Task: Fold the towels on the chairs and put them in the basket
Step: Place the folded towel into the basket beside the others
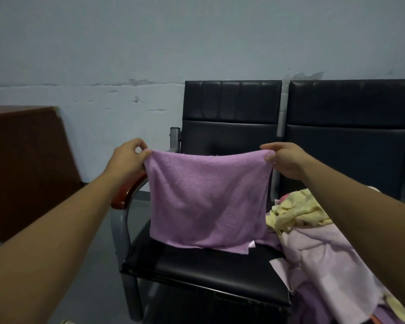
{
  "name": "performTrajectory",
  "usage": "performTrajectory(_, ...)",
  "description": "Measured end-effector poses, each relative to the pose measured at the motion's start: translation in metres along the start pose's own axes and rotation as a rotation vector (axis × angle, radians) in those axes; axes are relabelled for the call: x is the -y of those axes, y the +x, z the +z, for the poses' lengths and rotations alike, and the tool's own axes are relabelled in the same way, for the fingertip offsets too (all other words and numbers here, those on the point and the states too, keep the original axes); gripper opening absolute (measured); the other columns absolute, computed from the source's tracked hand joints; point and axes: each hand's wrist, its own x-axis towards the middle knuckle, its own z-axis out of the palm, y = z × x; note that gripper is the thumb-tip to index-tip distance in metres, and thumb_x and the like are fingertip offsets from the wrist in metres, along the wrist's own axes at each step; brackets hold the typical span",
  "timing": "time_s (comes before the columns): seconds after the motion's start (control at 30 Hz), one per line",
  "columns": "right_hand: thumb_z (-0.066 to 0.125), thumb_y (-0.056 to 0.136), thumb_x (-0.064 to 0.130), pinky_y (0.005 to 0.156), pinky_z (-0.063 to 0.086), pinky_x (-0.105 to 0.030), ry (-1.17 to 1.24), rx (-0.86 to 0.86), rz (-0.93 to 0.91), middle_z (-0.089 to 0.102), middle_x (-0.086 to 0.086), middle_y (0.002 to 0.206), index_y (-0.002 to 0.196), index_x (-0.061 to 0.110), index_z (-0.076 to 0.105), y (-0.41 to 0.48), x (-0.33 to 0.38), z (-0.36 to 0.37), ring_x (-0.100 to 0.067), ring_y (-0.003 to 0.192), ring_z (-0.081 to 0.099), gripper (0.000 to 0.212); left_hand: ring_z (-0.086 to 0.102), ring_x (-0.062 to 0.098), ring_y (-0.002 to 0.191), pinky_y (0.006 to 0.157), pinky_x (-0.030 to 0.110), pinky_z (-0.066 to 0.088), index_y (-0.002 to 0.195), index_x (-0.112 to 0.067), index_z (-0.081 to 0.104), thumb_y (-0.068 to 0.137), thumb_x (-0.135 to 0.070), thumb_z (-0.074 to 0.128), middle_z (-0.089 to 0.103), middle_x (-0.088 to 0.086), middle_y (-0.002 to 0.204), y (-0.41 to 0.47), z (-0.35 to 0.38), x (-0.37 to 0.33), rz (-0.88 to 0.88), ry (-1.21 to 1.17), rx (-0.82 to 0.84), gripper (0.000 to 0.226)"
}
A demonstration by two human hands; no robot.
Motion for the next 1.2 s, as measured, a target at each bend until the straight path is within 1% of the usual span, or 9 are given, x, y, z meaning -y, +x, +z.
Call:
performTrajectory(0.1, 0.061, 0.091, -0.006, 0.088, 0.052, -0.033, -0.397, -0.054, -0.073, 0.065, -0.011, 0.115, 0.120, 0.003, 0.067, 0.016, -0.011, 0.006, -0.025, 0.109, 0.061, 0.031, 0.067, 0.022, 0.065, 0.059, 0.033, 0.058, 0.085, -0.017, 0.059, 0.094, -0.024, 0.062, 0.071, 0.015, 0.084, 0.005, 0.015, 0.011, -0.054, -0.105, 0.066, 0.011)
performTrajectory(0.17, 0.062, 0.092, 0.000, 0.080, 0.051, -0.031, -0.579, -0.167, -0.110, 0.068, -0.010, 0.104, 0.109, 0.004, 0.072, 0.033, -0.016, 0.012, -0.024, 0.101, 0.063, 0.020, 0.067, 0.021, 0.072, 0.071, 0.038, 0.059, 0.089, -0.024, 0.064, 0.089, -0.025, 0.066, 0.072, 0.007, 0.085, 0.012, 0.023, 0.021, -0.033, -0.089, 0.082, 0.002)
performTrajectory(0.23, 0.065, 0.093, 0.006, 0.077, 0.050, -0.031, -0.632, -0.262, -0.112, 0.068, -0.009, 0.099, 0.103, 0.005, 0.073, 0.051, -0.018, 0.016, -0.022, 0.094, 0.063, 0.013, 0.070, 0.018, 0.087, 0.089, 0.044, 0.058, 0.104, -0.028, 0.072, 0.084, -0.023, 0.071, 0.075, 0.001, 0.092, 0.024, 0.033, 0.035, -0.020, -0.115, 0.100, 0.021)
performTrajectory(0.33, 0.068, 0.092, 0.010, 0.079, 0.052, -0.032, -0.586, -0.335, -0.117, 0.067, -0.008, 0.098, 0.100, 0.007, 0.074, 0.079, -0.017, 0.020, -0.022, 0.093, 0.063, 0.011, 0.071, 0.013, 0.097, 0.099, 0.037, 0.054, 0.114, -0.018, 0.075, 0.081, -0.014, 0.073, 0.077, -0.002, 0.101, 0.037, 0.043, 0.032, -0.037, -0.134, 0.050, 0.033)
performTrajectory(0.43, 0.069, 0.092, 0.011, 0.089, 0.056, -0.036, -0.485, -0.384, -0.153, 0.066, -0.004, 0.096, 0.099, 0.009, 0.074, 0.101, -0.006, 0.025, -0.020, 0.096, 0.063, 0.009, 0.067, 0.012, 0.089, 0.084, 0.022, 0.047, 0.108, -0.010, 0.076, 0.083, -0.007, 0.076, 0.074, 0.002, 0.094, 0.059, 0.046, 0.019, -0.054, -0.079, -0.065, 0.025)
performTrajectory(0.8, 0.063, 0.094, 0.005, 0.091, 0.051, -0.030, -0.033, -0.301, -0.286, 0.063, -0.005, 0.121, 0.128, 0.009, 0.064, 0.122, 0.080, 0.018, -0.019, 0.113, 0.059, 0.034, 0.063, 0.011, 0.083, 0.074, 0.019, 0.041, 0.098, -0.013, 0.077, 0.085, -0.013, 0.070, 0.069, 0.001, 0.084, 0.106, 0.004, -0.049, 0.094, -0.088, -0.378, 0.015)
performTrajectory(0.9, 0.067, 0.086, -0.004, 0.096, 0.047, -0.029, -0.282, -0.186, -0.284, 0.060, -0.006, 0.119, 0.133, 0.004, 0.059, 0.100, 0.059, 0.019, -0.020, 0.114, 0.057, 0.048, 0.062, 0.014, 0.082, 0.074, 0.021, 0.041, 0.097, -0.013, 0.077, 0.085, -0.013, 0.072, 0.069, 0.002, 0.084, 0.083, 0.007, -0.032, 0.070, -0.087, -0.299, 0.013)
performTrajectory(1.0, 0.067, 0.087, -0.005, 0.085, 0.048, -0.029, -0.512, -0.202, -0.283, 0.068, -0.011, 0.107, 0.120, 0.002, 0.068, 0.070, 0.015, 0.025, -0.021, 0.100, 0.062, 0.035, 0.061, 0.015, 0.079, 0.069, 0.022, 0.042, 0.093, -0.014, 0.076, 0.085, -0.012, 0.074, 0.069, 0.002, 0.082, 0.044, 0.021, 0.003, 0.011, -0.090, -0.132, 0.008)
performTrajectory(1.2, 0.066, 0.092, 0.004, 0.052, 0.041, -0.009, -0.336, -0.109, -0.102, 0.065, -0.005, 0.076, 0.097, 0.001, 0.072, -0.005, -0.090, 0.034, -0.018, 0.076, 0.057, 0.008, 0.069, 0.025, 0.087, 0.076, 0.032, 0.051, 0.082, -0.021, 0.074, 0.083, -0.009, 0.078, 0.074, 0.003, 0.083, -0.046, 0.054, 0.090, -0.152, -0.068, 0.197, 0.013)
